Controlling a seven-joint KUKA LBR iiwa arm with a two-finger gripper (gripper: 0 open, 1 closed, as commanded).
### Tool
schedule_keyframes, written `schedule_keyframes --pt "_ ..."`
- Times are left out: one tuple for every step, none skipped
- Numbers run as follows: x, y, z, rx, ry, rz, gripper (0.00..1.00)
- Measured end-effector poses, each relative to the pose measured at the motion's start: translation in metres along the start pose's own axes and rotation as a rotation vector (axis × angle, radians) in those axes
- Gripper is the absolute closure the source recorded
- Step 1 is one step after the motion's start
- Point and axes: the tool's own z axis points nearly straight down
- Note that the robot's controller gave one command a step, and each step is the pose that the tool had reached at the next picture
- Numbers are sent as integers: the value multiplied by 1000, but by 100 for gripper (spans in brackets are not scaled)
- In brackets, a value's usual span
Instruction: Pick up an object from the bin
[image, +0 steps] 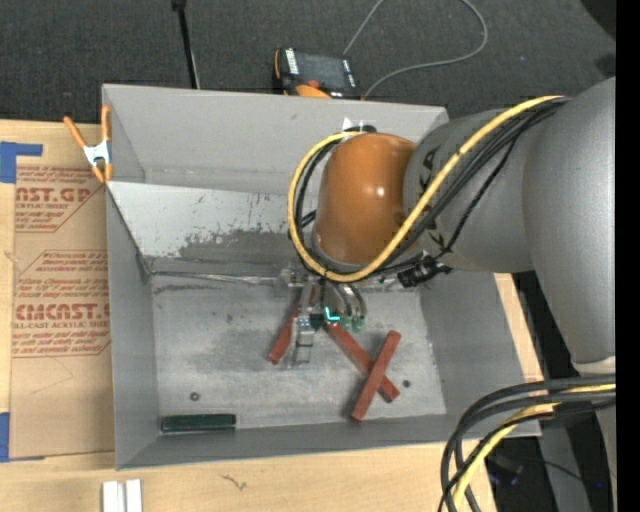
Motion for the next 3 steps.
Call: schedule_keyframes --pt "25 -60 73 1 -8 -97 0" --pt "-3 -8 70 0 -12 -285 0" --pt "-40 -15 20 0 -14 -184 0"
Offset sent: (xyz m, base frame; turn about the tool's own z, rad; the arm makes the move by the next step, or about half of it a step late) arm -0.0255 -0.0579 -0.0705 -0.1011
